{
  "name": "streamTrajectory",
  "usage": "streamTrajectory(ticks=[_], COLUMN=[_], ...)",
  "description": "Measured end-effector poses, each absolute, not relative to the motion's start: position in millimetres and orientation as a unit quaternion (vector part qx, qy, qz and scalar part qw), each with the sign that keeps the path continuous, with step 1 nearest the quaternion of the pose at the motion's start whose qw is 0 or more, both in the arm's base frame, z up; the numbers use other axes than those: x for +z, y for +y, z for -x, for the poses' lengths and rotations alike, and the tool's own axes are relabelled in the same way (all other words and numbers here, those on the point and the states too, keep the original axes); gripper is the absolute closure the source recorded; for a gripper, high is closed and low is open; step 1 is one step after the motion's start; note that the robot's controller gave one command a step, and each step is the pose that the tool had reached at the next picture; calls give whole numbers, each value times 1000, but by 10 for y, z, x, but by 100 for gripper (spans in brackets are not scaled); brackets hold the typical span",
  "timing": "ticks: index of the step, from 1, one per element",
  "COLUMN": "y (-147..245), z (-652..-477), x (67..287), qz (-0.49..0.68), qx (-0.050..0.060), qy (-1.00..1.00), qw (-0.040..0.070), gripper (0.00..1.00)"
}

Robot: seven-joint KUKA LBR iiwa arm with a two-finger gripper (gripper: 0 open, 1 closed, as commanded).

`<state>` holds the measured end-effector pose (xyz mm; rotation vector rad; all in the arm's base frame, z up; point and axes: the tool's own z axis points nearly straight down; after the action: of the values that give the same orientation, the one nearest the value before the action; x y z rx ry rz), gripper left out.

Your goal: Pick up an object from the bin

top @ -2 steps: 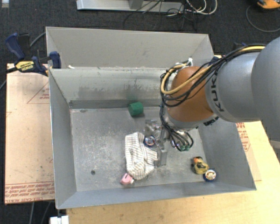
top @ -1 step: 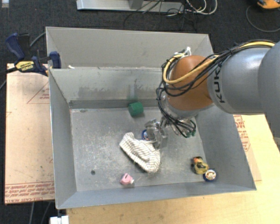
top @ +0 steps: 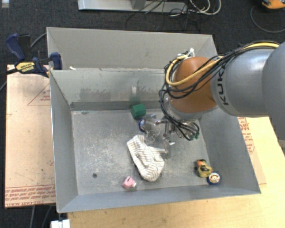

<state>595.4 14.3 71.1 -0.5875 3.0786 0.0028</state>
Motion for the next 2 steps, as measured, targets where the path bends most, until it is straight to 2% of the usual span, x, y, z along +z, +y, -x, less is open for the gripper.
streamTrajectory(ticks=[1, 2], y=[143, 643], z=[-5953, -5719], x=[710, 711], qz=[187, 273], qx=[1, 2], qy=[982, 962], qw=[4, 4], gripper=[0, 0])
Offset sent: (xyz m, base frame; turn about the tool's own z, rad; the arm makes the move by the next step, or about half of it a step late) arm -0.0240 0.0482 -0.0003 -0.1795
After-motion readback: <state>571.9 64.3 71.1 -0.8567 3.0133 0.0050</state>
